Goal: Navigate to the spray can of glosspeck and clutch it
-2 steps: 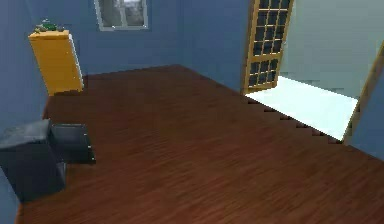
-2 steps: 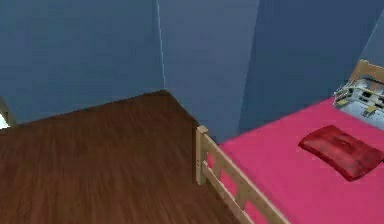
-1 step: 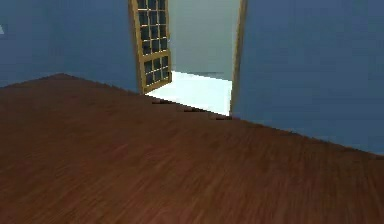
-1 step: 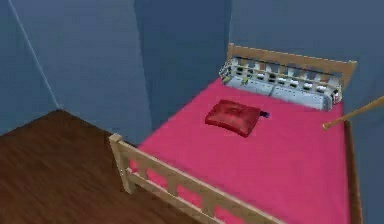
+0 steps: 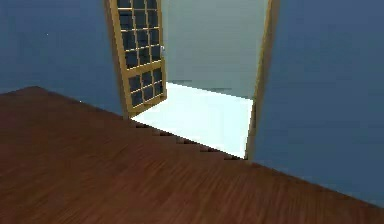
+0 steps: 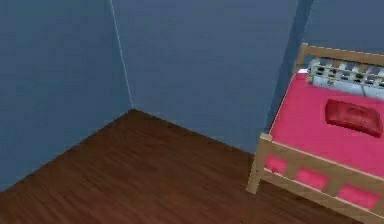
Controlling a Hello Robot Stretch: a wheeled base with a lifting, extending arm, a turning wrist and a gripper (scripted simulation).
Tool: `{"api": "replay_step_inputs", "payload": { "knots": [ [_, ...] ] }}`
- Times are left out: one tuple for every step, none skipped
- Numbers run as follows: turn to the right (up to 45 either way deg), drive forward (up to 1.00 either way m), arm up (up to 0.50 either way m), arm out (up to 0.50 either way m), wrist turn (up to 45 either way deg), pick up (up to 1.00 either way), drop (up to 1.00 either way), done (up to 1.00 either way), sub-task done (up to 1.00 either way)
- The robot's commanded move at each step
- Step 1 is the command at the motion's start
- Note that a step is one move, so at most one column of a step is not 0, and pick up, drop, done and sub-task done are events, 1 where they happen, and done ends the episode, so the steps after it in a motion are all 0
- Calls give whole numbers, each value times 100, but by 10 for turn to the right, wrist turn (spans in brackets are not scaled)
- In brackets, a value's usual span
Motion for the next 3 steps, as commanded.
{"api": "replay_step_inputs", "payload": {
  "knots": [
    [0, 100, 0, 0, 0, 0, 0, 0, 0],
    [0, 100, 0, 0, 0, 0, 0, 0, 0],
    [30, 0, 0, 0, 0, 0, 0, 0, 0]
  ]
}}
